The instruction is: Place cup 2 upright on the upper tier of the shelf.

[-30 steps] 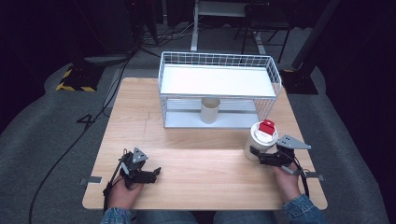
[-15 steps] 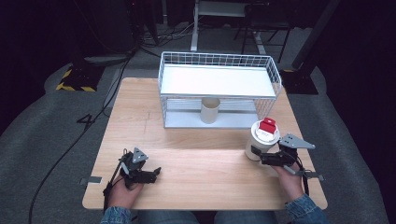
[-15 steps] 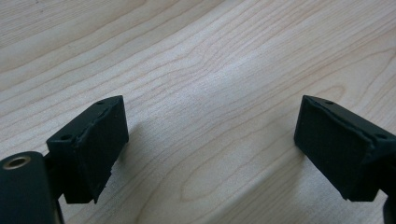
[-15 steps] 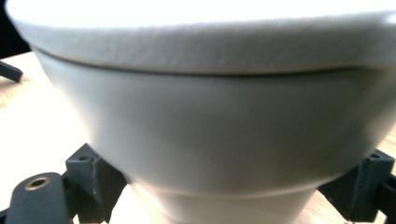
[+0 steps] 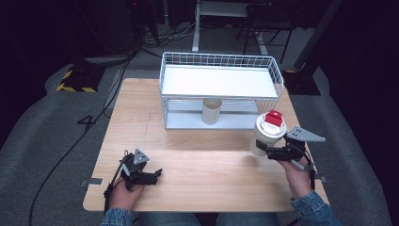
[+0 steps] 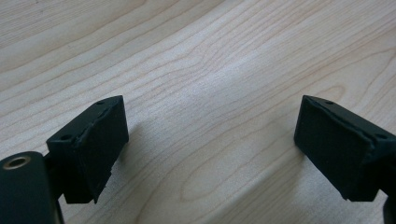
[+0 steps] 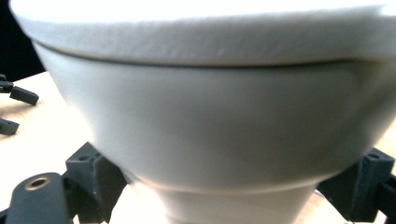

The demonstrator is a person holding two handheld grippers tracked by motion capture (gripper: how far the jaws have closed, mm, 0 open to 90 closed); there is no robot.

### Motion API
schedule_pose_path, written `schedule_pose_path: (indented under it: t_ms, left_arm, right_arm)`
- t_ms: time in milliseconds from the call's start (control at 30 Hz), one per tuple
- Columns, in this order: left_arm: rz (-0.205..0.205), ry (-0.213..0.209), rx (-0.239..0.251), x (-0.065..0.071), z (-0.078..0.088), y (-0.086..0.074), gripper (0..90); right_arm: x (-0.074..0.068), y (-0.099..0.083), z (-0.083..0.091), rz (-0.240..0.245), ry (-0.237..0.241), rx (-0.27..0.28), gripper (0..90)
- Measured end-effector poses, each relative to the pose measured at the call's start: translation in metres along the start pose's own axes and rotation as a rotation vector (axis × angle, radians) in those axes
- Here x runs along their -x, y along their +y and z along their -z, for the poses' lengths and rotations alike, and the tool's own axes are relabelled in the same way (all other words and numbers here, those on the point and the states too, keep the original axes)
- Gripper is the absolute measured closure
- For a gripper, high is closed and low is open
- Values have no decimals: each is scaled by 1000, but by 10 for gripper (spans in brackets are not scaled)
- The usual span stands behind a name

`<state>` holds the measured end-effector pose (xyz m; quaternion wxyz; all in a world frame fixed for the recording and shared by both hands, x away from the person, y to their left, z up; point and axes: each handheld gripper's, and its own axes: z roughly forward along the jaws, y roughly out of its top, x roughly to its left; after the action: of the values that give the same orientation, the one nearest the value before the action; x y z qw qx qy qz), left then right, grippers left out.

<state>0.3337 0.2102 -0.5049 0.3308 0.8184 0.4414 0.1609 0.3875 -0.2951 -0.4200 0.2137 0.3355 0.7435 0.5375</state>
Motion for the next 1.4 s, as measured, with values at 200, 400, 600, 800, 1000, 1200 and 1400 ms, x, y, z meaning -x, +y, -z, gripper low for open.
schedule_pose_path:
  t_ms: [200,400,600,800,1000,1200,1400]
  left_arm:
    - [0,0,0,0,0,0,106]
    - [0,0,0,0,0,0,106]
    - [0,0,0,0,0,0,106]
    - [0,0,0,0,0,0,106]
    - [-1,0,1,0,0,0,106]
    - [0,1,2,0,-1,0,106]
    - [0,2,2,0,0,0,106]
  right_arm:
    - [-1,16,1,8,8,17,137]
    - [-3,37,1,39,8,34,137]
    - [-4,54,0,46,19,44,137]
    - [-3,71,-2,46,26,53,137]
    - [-3,92,-3,68,26,65,137]
    - [-5,112,-6,86,32,73,137]
    - [-5,130,-12,90,43,80,137]
